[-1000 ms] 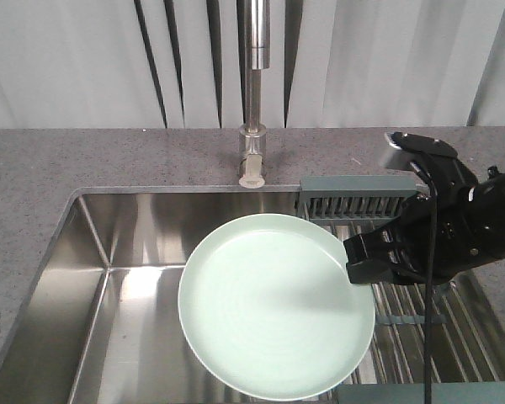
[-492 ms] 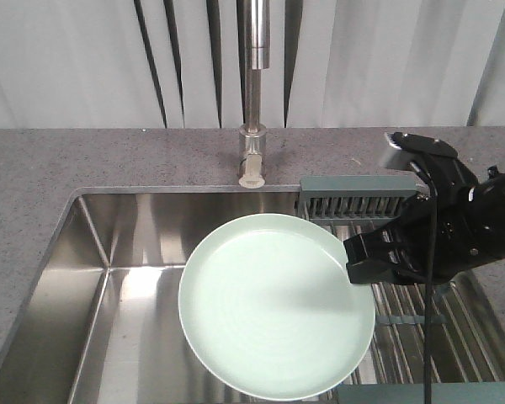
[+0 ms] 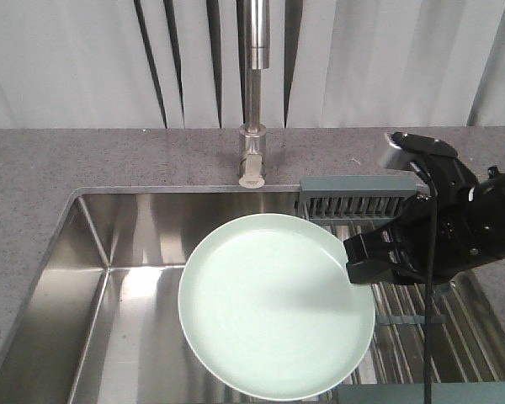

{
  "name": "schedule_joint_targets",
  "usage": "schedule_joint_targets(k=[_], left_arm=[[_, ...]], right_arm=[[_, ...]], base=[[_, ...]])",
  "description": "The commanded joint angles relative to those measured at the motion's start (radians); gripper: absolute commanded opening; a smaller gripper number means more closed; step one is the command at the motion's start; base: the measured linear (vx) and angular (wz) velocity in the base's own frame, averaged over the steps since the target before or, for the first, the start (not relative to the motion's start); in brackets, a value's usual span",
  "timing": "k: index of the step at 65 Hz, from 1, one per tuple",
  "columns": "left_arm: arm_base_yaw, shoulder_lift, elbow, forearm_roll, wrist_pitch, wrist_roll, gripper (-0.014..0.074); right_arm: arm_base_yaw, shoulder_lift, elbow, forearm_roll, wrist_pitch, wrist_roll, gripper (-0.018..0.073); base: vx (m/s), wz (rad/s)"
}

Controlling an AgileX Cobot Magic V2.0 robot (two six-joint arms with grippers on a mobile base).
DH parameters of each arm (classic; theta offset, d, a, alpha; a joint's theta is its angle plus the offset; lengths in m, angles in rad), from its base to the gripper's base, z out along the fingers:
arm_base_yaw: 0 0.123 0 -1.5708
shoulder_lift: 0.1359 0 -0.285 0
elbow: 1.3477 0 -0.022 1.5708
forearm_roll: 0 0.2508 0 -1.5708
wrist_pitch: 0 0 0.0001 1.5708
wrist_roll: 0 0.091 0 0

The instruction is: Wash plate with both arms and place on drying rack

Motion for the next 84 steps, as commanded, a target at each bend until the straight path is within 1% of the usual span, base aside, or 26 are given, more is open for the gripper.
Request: schedule_joint_targets(k=[1, 84], left_arm=[[-0.004, 0.012, -0.025, 0.008, -0.067, -0.011, 0.0496], [-0.004, 0.012, -0.025, 0.008, -0.067, -0.011, 0.0496]], right_arm=[[0.000, -0.029, -0.027, 0.036, -0.022, -0.010, -0.0001], [0.000, -0.029, -0.027, 0.036, -0.052, -0.025, -0.0001]], base=[[0.00, 0.00], [0.00, 0.00]])
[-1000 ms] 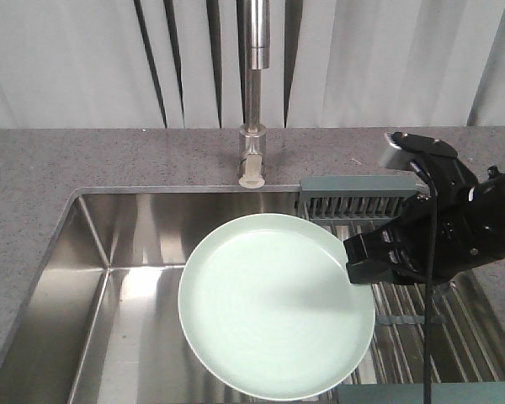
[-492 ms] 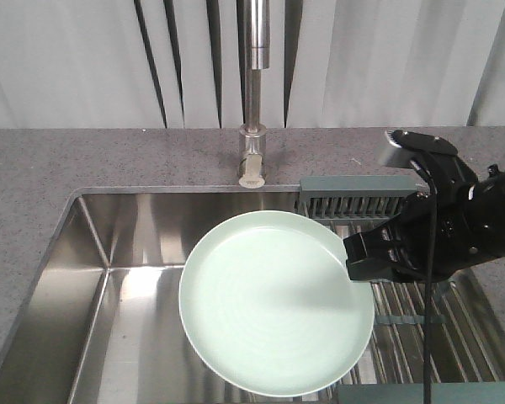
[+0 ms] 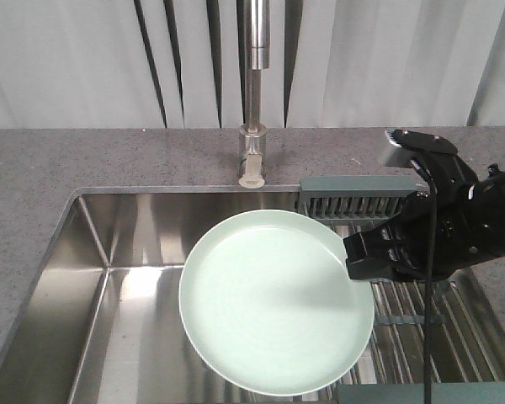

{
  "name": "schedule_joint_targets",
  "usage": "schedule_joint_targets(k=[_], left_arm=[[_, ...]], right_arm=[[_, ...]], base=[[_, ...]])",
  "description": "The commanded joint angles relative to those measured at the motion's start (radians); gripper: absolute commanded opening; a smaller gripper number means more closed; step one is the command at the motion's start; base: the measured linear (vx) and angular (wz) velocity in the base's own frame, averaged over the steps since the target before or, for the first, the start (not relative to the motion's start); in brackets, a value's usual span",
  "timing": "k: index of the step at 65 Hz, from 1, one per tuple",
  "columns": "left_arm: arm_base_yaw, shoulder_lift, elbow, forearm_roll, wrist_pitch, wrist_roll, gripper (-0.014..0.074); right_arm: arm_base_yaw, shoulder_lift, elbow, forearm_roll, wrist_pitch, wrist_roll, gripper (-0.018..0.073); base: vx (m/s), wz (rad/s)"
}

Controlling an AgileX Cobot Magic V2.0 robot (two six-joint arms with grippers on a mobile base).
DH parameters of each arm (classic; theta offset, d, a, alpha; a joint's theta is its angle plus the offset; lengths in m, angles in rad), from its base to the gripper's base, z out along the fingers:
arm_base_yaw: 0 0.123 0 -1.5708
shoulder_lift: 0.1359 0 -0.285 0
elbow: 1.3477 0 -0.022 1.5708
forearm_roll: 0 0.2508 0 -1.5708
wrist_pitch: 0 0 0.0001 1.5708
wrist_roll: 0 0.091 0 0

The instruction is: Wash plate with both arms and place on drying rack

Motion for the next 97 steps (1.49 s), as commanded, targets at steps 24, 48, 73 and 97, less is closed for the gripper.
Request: schedule_joint_targets(k=[24, 48, 73, 97], left_arm=[[-0.004, 0.012, -0.025, 0.007, -0.067, -0.011, 0.0496], [-0.004, 0.012, -0.025, 0.007, -0.067, -0.011, 0.0496], [-0.004, 0.012, -0.025, 0.007, -0.067, -0.011, 0.0496], [-0.004, 0.012, -0.025, 0.006, -0.067, -0.011, 0.0496]], right_arm=[[0.000, -0.029, -0.027, 0.050, -0.045, -0.011, -0.0001], [0.005, 0.053, -0.087, 0.050, -0.034, -0.092, -0.0001], [0.020, 0.257, -0.347, 0.034, 0.031, -0.144, -0.0001], [0.007, 0.431, -0.611, -0.057, 0.080, -0.072, -0.0001]], base=[[0.00, 0.00], [0.00, 0.00], [0.00, 0.00], [0.00, 0.00]])
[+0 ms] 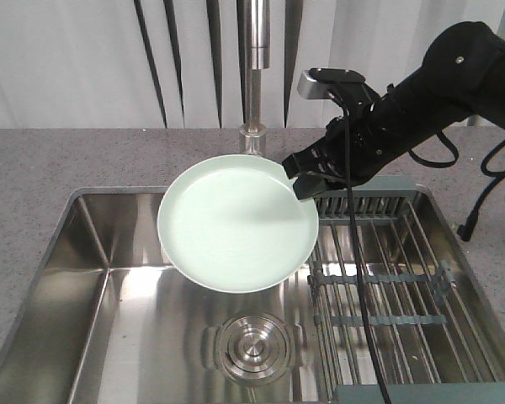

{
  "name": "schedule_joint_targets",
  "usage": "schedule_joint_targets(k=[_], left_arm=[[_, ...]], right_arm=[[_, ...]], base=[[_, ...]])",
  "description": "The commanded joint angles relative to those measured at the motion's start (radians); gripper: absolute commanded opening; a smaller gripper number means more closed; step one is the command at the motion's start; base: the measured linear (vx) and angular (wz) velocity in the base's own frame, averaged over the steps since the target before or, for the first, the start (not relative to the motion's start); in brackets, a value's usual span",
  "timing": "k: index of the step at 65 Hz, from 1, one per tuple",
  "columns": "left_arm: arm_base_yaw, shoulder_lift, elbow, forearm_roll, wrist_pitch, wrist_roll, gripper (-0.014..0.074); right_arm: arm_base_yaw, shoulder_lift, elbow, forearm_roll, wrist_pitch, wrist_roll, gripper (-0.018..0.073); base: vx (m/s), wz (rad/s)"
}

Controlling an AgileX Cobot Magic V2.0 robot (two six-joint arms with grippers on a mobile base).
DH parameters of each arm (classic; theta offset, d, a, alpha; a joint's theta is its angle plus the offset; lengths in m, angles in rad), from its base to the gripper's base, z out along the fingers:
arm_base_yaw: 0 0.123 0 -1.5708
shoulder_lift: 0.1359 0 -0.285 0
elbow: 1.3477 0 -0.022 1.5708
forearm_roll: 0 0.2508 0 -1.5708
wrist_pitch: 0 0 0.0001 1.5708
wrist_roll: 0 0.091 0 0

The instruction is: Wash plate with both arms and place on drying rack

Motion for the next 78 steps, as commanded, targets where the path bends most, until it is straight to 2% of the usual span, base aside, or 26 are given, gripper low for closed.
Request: schedule_joint_targets(k=[1, 9, 21, 34, 47, 57, 78], left_arm=[[-0.004, 0.012, -0.025, 0.007, -0.067, -0.011, 0.0496], [-0.004, 0.012, -0.025, 0.007, -0.067, -0.011, 0.0496], [-0.004, 0.012, -0.025, 0.007, -0.067, -0.011, 0.0496], [-0.004, 0.012, -0.025, 0.007, -0.067, -0.011, 0.0496], [-0.004, 0.012, -0.025, 0.007, -0.067, -0.011, 0.0496], [-0.004, 0.012, -0.025, 0.007, -0.067, -0.011, 0.0496], [-0.004, 0.012, -0.025, 0.007, -0.067, -0.011, 0.0496]], right_arm=[[-0.026, -0.028, -0.071, -0.006, -0.003, 0.028, -0.0001], [-0.081, -0.030, -0.073, 0.004, 0.022, 0.023, -0.0001], [-0.115, -0.052, -0.054, -0.001, 0.047, 0.013, -0.0001], [-0.164, -0.156, 0.085, 0.007, 0.005, -0.002, -0.0001], [-0.163, -0.245, 0.202, 0.012, -0.015, -0.010, -0.0001], [-0.117, -0.298, 0.277, 0.022, -0.029, -0.016, -0.0001], [0.050, -0.306, 0.293, 0.027, -0.108, 0.040, -0.0001]], base=[[0.00, 0.00], [0.00, 0.00], [0.00, 0.00], [0.00, 0.00], [0.00, 0.00], [0.00, 0.00], [0.00, 0.00]])
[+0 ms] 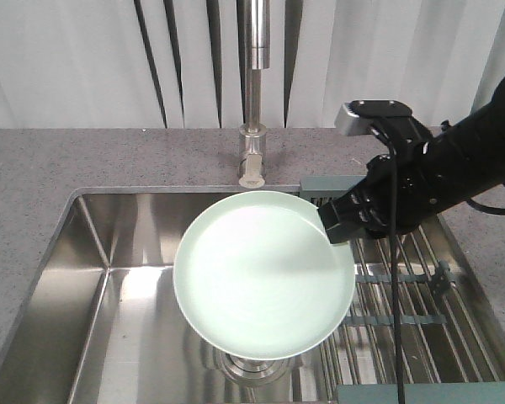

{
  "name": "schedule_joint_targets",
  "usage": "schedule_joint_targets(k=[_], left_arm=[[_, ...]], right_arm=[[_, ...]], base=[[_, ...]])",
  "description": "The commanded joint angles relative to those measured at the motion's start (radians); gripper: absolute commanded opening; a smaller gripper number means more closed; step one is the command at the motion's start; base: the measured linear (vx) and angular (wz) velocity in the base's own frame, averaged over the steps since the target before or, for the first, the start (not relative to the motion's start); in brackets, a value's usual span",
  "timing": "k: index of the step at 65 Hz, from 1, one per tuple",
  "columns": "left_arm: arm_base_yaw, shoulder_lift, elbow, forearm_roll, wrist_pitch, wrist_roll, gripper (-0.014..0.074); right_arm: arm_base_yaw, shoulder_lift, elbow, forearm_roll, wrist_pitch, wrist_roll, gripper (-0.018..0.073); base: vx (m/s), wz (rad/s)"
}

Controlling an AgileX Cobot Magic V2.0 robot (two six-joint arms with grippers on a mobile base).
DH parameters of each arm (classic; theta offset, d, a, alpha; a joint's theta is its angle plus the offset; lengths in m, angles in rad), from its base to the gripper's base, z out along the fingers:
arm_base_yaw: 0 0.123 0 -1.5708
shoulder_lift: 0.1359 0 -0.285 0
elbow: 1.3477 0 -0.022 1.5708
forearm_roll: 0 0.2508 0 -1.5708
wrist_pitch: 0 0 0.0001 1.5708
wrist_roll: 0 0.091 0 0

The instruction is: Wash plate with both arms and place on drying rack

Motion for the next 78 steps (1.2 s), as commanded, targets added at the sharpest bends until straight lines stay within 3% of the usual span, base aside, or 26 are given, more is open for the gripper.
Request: schedule_joint_targets(k=[1, 16, 29, 47, 62, 78], left_arm=[[-0.004, 0.012, -0.025, 0.006, -0.067, -0.011, 0.0496], [-0.004, 0.012, -0.025, 0.006, -0.067, -0.011, 0.0496], [-0.004, 0.012, -0.025, 0.006, -0.067, -0.011, 0.0496], [-0.004, 0.012, -0.025, 0.006, -0.066, -0.011, 0.0496], [-0.004, 0.012, -0.025, 0.006, -0.066, -0.011, 0.0496], [-0.004, 0.012, -0.025, 0.006, -0.066, -0.011, 0.0496]], right_arm=[[0.040, -0.028, -0.027, 0.042, -0.070, 0.017, -0.0001], [0.101, 0.082, -0.157, 0.038, -0.073, 0.043, -0.0001], [0.097, 0.206, -0.331, 0.007, -0.035, 0.066, -0.0001], [-0.010, 0.283, -0.482, -0.018, 0.020, 0.077, -0.0001], [-0.121, 0.283, -0.491, -0.014, 0.073, 0.068, -0.0001], [-0.159, 0.242, -0.454, -0.029, 0.095, 0.068, -0.0001]], base=[[0.00, 0.00], [0.00, 0.00], [0.00, 0.00], [0.00, 0.00], [0.00, 0.00], [0.00, 0.00]])
